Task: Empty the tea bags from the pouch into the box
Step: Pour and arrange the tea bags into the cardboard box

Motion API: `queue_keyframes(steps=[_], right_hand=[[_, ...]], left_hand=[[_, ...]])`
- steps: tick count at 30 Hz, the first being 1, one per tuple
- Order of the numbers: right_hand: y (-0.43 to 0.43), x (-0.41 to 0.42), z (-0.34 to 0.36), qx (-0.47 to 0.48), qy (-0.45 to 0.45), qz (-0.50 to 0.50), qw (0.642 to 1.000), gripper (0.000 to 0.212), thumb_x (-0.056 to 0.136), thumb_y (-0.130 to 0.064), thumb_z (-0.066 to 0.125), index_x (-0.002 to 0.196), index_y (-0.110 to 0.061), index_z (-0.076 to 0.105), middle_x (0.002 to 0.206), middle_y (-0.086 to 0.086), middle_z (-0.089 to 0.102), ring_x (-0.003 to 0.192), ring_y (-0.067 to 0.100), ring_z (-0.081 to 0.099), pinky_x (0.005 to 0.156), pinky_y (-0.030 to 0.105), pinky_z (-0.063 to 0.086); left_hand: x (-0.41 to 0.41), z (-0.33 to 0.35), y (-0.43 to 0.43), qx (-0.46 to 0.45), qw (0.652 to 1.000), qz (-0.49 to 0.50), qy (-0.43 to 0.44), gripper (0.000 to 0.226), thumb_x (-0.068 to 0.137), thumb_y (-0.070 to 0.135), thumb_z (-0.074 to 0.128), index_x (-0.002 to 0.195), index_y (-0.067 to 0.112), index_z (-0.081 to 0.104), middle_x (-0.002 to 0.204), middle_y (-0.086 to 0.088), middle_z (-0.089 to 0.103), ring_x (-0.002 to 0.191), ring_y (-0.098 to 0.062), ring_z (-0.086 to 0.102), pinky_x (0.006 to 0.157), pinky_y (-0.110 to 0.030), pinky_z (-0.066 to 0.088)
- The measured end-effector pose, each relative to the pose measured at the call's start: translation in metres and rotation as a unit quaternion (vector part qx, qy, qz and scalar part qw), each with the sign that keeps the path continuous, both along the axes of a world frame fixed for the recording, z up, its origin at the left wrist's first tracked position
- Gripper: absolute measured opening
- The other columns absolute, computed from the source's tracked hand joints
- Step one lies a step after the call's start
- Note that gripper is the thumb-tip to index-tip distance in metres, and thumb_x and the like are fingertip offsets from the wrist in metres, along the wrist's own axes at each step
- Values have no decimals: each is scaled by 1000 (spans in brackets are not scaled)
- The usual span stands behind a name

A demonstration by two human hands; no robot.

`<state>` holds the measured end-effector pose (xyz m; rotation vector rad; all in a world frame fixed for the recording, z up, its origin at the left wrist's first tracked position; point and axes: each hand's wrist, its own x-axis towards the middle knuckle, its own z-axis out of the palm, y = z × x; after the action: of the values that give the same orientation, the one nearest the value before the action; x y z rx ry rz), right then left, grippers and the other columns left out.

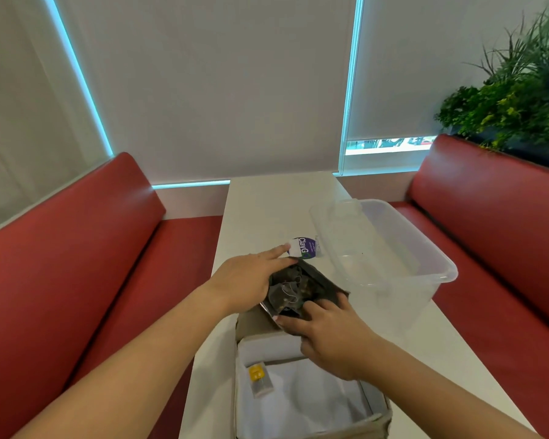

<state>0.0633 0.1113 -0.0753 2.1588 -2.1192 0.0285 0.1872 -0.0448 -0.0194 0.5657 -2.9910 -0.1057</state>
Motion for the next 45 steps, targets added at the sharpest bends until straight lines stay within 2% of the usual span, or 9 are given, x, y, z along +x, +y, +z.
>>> queue_keyframes(steps=[4,12,17,21,25,31,36,41,45], right_hand=[[-26,2,-2,31,-143,-42,988,55,92,-43,20,146,-32,23,147,6,35,133,32,34,110,47,31],[-117,11,-17,223,-42,-187,956,61,97,-26,46,149,-13,17,156,17,19,141,38,20,116,53,16],[-128,2,-46,102,-287,-255,918,63,94,-50,38,149,-24,19,155,6,25,140,30,25,116,46,19],[-116,3,-47,81,-233,-210,946,50,92,-41,47,138,-23,43,140,7,46,128,29,42,110,41,33],[-77,5,-24,32,-191,-110,975,27,86,-4,54,112,-4,63,118,19,56,107,38,53,87,43,47],[-29,5,4,-130,-200,-20,971,22,85,-4,59,104,-12,66,112,12,54,100,29,55,85,34,49],[20,4,26,-164,-241,40,956,14,84,-11,64,96,-17,66,105,0,53,91,7,48,78,3,38],[48,3,3,-143,-132,101,976,21,85,-16,66,105,-19,63,108,4,54,96,16,49,76,23,47],[56,-1,-33,-59,-77,114,989,34,79,-16,74,112,-19,63,113,3,55,102,18,52,80,22,50]], left_hand=[[-2,1,3,77,996,-30,-16,67,90,6,40,144,42,27,154,27,18,134,-10,40,106,-30,38],[-4,0,-1,172,985,-10,3,72,86,-2,36,142,43,32,152,25,27,139,-4,28,116,-27,23],[-3,1,-12,179,984,6,23,71,86,-1,36,143,40,32,153,23,25,140,-4,28,115,-23,22],[-1,-1,-15,174,984,11,24,70,86,2,38,143,42,31,153,21,26,139,-8,31,116,-30,26],[-1,-1,-12,161,987,8,11,70,87,3,38,143,43,28,154,20,25,139,-10,32,115,-33,28],[-4,5,-5,107,994,9,4,68,89,5,38,145,41,24,155,19,23,136,-14,39,110,-35,35],[-6,13,-2,86,996,23,27,67,89,4,40,146,36,26,155,12,29,130,-19,45,105,-34,41],[-13,20,-6,60,997,47,32,67,88,3,41,146,34,27,154,10,31,128,-22,47,100,-33,42],[-15,21,-10,57,996,56,26,66,88,4,40,145,34,29,152,6,37,129,-24,46,104,-38,40]])
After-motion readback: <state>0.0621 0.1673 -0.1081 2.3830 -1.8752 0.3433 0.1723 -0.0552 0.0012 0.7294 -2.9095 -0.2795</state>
